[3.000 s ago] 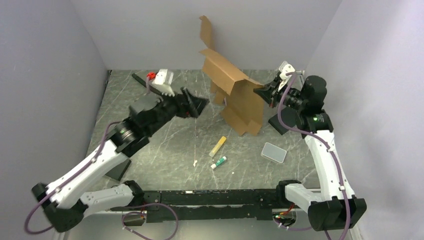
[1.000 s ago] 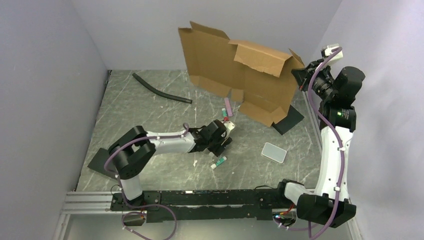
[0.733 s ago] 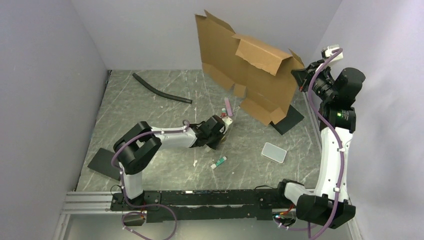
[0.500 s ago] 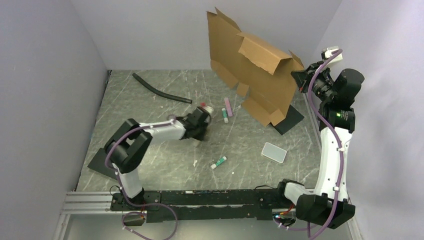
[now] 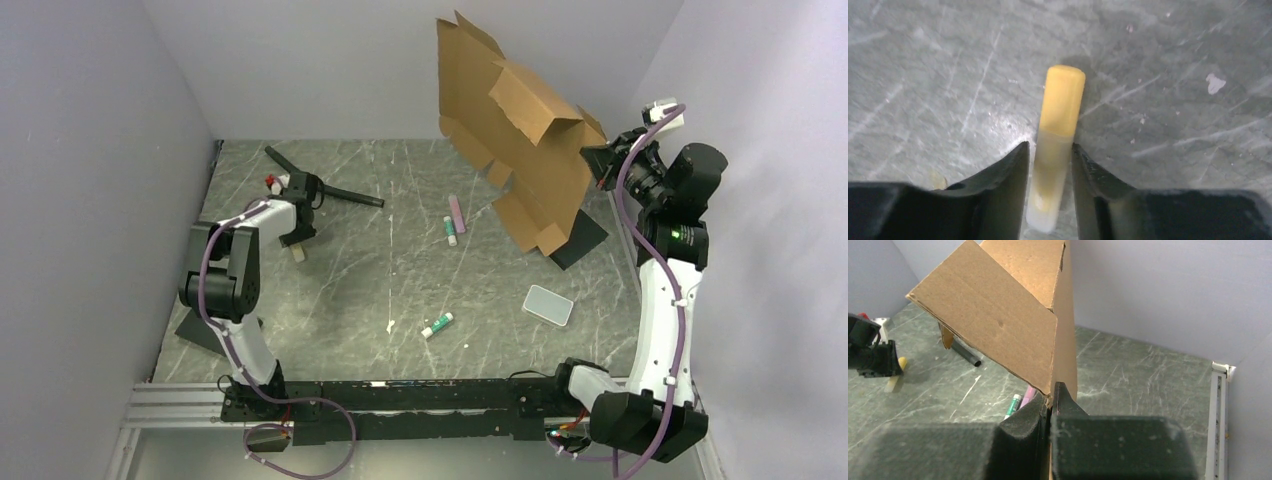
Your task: Fold the paper box
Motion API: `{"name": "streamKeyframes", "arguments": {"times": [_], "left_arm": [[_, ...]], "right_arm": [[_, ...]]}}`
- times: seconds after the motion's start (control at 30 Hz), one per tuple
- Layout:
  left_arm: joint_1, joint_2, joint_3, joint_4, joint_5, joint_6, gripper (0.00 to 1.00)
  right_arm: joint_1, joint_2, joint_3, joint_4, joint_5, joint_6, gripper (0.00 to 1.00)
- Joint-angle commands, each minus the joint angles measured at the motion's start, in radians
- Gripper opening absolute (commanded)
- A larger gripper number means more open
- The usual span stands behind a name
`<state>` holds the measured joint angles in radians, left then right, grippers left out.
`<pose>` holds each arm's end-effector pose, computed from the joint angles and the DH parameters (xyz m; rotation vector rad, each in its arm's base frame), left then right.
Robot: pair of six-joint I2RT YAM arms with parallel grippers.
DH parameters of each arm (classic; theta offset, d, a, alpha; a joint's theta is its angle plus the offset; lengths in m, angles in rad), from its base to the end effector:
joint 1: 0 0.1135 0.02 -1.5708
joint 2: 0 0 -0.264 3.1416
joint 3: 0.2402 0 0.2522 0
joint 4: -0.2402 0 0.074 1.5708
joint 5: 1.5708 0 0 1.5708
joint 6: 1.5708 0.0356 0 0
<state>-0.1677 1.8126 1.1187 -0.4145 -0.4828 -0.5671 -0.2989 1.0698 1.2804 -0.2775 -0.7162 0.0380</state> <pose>0.3547 -0.0433 0.1648 -0.6430 2.4409 0.3659 0.2179 -0.0427 0.4482 -0.2737 1.6119 0.3849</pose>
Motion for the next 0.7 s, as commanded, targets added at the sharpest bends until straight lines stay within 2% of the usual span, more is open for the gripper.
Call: {"name": "streamKeyframes", "arguments": {"times": [0.0, 0.1, 0.2, 0.27, 0.33, 0.4, 0.43, 0.5, 0.57, 0.67], "left_arm": [[0.015, 0.013, 0.095, -0.055, 0.019, -0.022, 0.52], [0.014, -0.064, 0.084, -0.072, 0.056, -0.024, 0.66], [0.011, -0.174, 0.048, -0.08, 0.149, -0.006, 0.74], [0.01, -0.26, 0.018, -0.064, 0.36, 0.075, 0.75], [-0.015, -0.353, -0.051, 0.005, 0.68, 0.18, 0.78], [-0.107, -0.431, -0.12, 0.073, 0.89, 0.234, 0.82], [-0.195, -0.458, -0.136, 0.076, 0.919, 0.251, 0.83], [-0.393, -0.485, -0.159, 0.09, 0.89, 0.298, 0.85], [-0.57, -0.489, -0.174, 0.085, 0.775, 0.319, 0.85], [-0.801, -0.457, -0.183, 0.044, 0.501, 0.325, 0.85]], "right_arm": [[-0.005, -0.041, -0.008, 0.091, -0.028, 0.016, 0.0], [-0.005, -0.046, -0.019, 0.093, -0.032, 0.014, 0.0], [-0.005, -0.051, -0.028, 0.096, -0.038, 0.013, 0.0], [-0.005, -0.055, -0.032, 0.091, -0.041, 0.005, 0.0], [-0.005, -0.061, -0.033, 0.084, -0.048, -0.006, 0.0], [-0.007, -0.066, -0.041, 0.087, -0.057, -0.011, 0.0], [-0.01, -0.07, -0.049, 0.089, -0.063, -0.013, 0.0], [-0.018, -0.076, -0.064, 0.099, -0.077, -0.011, 0.0], [-0.025, -0.082, -0.079, 0.106, -0.091, -0.009, 0.0], [-0.032, -0.094, -0.103, 0.112, -0.115, -0.009, 0.0]]}}
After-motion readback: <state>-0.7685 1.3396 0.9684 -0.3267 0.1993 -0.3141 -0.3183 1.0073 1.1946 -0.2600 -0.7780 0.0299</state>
